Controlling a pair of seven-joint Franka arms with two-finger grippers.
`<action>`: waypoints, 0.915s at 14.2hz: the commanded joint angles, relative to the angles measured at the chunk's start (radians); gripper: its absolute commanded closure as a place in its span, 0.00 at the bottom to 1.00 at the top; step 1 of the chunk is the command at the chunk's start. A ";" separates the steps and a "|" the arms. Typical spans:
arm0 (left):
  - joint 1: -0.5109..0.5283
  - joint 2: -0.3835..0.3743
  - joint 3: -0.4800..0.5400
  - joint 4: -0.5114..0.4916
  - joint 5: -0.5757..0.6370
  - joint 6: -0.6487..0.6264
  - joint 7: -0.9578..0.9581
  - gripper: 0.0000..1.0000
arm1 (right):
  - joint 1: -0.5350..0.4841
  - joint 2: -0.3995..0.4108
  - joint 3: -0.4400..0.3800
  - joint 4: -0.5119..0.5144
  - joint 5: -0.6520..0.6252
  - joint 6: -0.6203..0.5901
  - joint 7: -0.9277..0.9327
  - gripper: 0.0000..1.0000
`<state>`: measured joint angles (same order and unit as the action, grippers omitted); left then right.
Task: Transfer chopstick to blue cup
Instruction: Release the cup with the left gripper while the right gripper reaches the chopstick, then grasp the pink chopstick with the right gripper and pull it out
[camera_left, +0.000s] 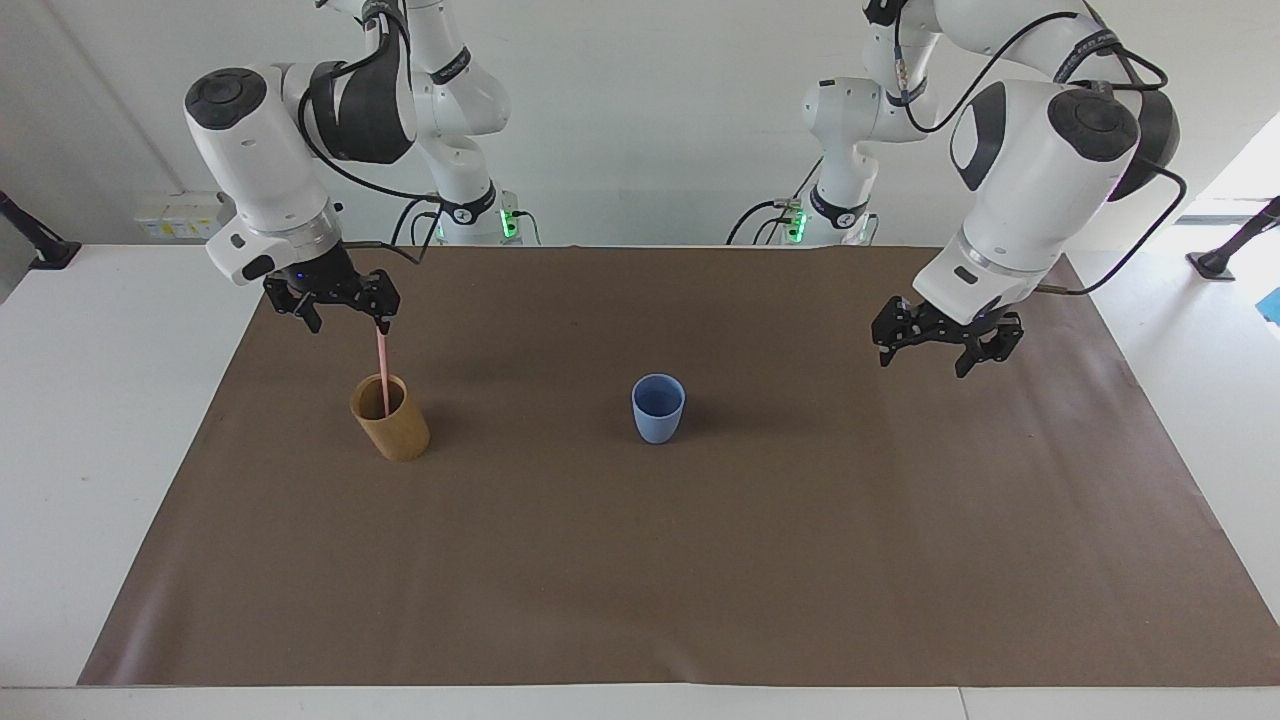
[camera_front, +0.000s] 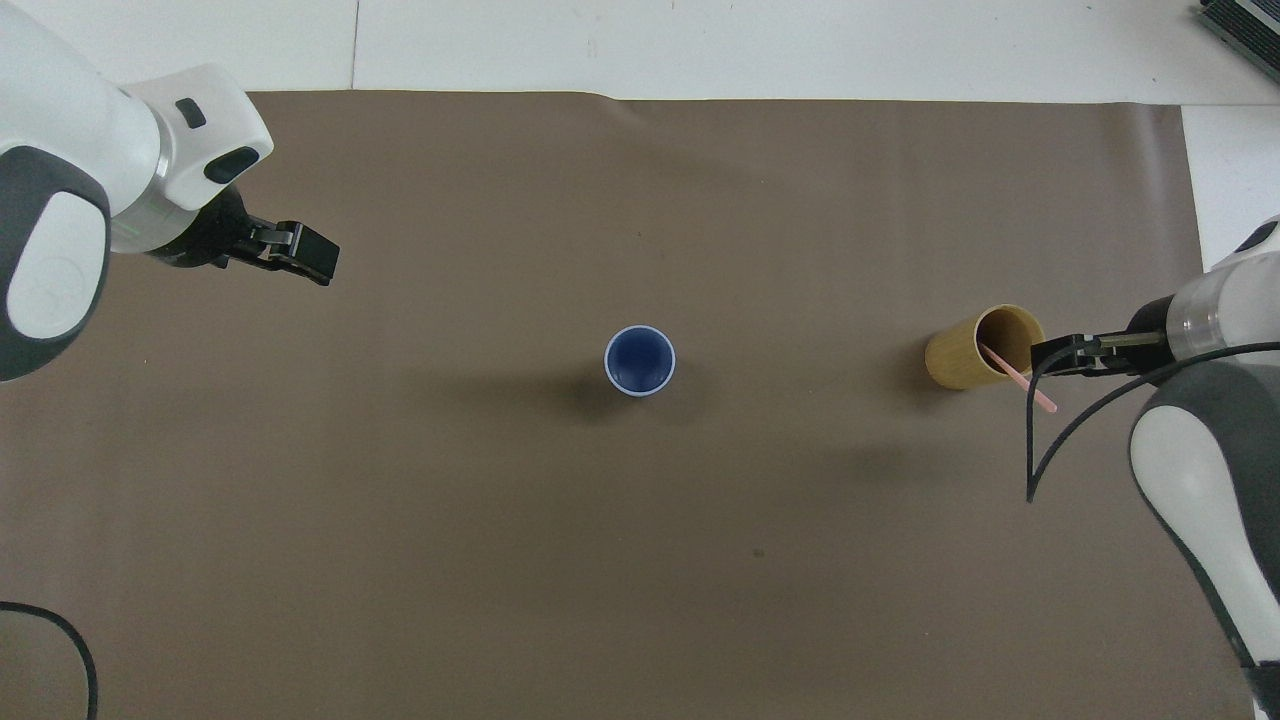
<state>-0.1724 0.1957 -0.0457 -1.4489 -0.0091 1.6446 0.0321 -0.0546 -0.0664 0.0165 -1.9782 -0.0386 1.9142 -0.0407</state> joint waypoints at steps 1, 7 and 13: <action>-0.001 -0.108 0.000 -0.039 0.037 -0.077 0.020 0.00 | -0.002 -0.075 0.003 -0.131 0.022 0.063 -0.044 0.21; 0.013 -0.217 0.038 -0.027 0.024 -0.186 0.069 0.00 | 0.001 -0.092 0.005 -0.165 0.025 0.103 -0.051 0.78; 0.051 -0.295 0.052 -0.131 0.012 -0.175 0.069 0.00 | 0.004 -0.092 0.005 -0.162 0.085 0.103 -0.047 0.91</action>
<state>-0.1556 -0.0384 0.0108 -1.4827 0.0111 1.4350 0.0851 -0.0466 -0.1330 0.0189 -2.1118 0.0204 1.9893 -0.0601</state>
